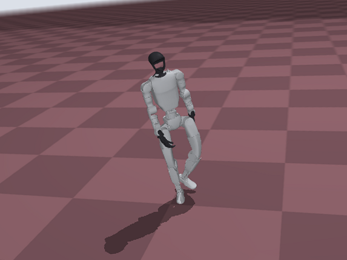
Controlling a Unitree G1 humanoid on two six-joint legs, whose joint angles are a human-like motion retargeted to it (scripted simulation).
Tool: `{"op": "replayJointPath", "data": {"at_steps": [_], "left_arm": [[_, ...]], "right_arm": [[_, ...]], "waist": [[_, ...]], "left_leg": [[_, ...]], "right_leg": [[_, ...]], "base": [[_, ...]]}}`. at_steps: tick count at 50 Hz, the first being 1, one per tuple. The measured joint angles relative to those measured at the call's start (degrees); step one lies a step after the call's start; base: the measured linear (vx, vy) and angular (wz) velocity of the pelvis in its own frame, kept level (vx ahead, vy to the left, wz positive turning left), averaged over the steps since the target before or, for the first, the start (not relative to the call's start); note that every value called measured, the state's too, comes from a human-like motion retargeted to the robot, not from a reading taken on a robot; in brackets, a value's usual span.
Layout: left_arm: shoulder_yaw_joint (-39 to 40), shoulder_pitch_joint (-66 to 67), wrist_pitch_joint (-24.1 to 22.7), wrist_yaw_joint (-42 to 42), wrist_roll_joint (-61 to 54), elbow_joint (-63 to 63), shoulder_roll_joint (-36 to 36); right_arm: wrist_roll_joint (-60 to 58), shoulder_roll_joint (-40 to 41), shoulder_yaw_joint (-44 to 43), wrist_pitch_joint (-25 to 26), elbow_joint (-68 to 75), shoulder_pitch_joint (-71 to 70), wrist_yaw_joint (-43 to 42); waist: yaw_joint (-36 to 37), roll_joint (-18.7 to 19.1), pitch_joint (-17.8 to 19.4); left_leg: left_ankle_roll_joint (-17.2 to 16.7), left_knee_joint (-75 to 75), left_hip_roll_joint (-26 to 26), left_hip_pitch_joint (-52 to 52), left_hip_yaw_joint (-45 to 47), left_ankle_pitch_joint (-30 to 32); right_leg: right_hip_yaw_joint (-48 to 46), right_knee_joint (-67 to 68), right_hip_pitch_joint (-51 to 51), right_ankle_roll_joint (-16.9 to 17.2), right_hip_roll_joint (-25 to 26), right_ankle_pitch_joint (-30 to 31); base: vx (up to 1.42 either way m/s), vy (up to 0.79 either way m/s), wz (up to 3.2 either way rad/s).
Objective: In place motions
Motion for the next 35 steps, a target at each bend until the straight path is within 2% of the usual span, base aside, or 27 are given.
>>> {"op": "replayJointPath", "data": {"at_steps": [3,6,7,8,10,12,15,17,22,35], "left_arm": [[-0.56,-0.54,0.09,0.19,-0.08,-0.15,0.11],[-1.68,-1.40,0.13,0.59,-0.26,-0.66,-0.26],[-2.02,-1.87,0.17,0.68,-0.29,-0.86,-0.06],[-2.26,-2.60,0.17,0.67,-0.22,-1.12,0.61],[-2.54,-2.81,0.09,0.62,0.06,-1.78,1.05],[-1.77,-1.91,-0.04,0.07,0.17,-2.26,0.78],[-1.78,-3.57,0.09,0.08,0.37,-2.53,0.88],[-2.86,-4.60,-0.17,1.06,-0.20,-2.98,0.95],[-3.58,-4.61,-0.94,0.86,-0.68,-3.83,0.35],[-1.84,-4.07,-1.06,1.12,0.15,2.76,-0.44]], "right_arm": [[-0.57,-0.40,-0.91,0.47,1.99,0.61,-0.74],[-0.62,-1.43,-3.09,1.11,5.63,1.84,-2.70],[-0.54,-1.87,-3.99,1.55,7.26,2.10,-3.30],[-0.43,-2.37,-5.10,2.38,9.46,2.27,-3.85],[-1.07,-3.63,-6.71,4.29,13.75,2.95,-4.41],[-2.98,-4.56,-6.74,7.47,17.75,4.40,-5.16],[-3.52,-5.54,-8.62,11.07,22.83,5.72,-9.14],[-2.36,-6.89,-9.63,10.16,25.56,6.65,-9.97],[-5.88,-7.14,-9.17,12.22,26.12,8.71,-6.55],[-4.27,-0.30,-4.23,8.50,14.43,5.47,-4.28]], "waist": [[-0.84,0.27,0.16],[-1.17,0.64,0.33],[-1.29,0.94,0.35],[-1.24,1.26,0.34],[-3.89,1.59,-1.48],[-6.92,2.68,-3.61],[-6.86,1.41,-4.01],[-4.66,0.51,-3.39],[-5.21,0.41,-6.08],[-7.16,-0.43,-5.49]], "left_leg": [[0.00,-4.35,-4.63,-3.68,-5.76,-0.99],[0.00,-17.92,-14.26,-3.94,-17.06,5.00],[0.00,-22.58,-15.56,-3.13,-20.28,7.50],[0.00,-26.24,-14.74,-2.76,-22.96,10.76],[0.00,-30.05,-16.98,-1.54,-28.86,10.52],[0.00,-31.29,-10.89,1.01,-14.84,12.37],[0.00,-35.08,-11.97,3.62,-14.94,13.46],[0.00,-37.07,-12.46,5.88,-14.32,13.48],[0.00,-37.57,-12.28,5.73,-13.67,12.26],[0.00,-38.93,-12.21,8.23,-12.80,8.87]], "right_leg": [[0.62,-3.05,0.69,-1.21,0.60,1.44],[1.79,-6.09,1.67,-1.26,0.33,3.79],[1.79,-6.81,2.13,-1.69,1.35,3.88],[1.98,-7.75,2.63,-3.10,3.94,3.53],[0.49,-9.27,3.00,-3.28,5.02,3.62],[-0.01,-9.67,4.37,-1.71,5.20,3.11],[-0.11,-9.30,5.46,-2.29,5.12,2.12],[1.27,-8.82,6.39,-2.62,5.47,1.59],[0.80,-8.83,6.10,-1.75,5.47,1.32],[2.93,-8.16,6.45,-1.64,6.38,1.31]], "base": [[-0.11,0.20,-0.23],[-0.12,0.30,-0.15],[-0.05,-0.26,-0.09],[-0.03,-0.46,0.14],[0.09,-0.26,0.70],[0.25,0.11,0.45],[0.00,-0.08,-0.16],[-0.05,-0.05,-0.47],[0.02,-0.01,-0.04],[-0.06,0.01,-0.14]]}}
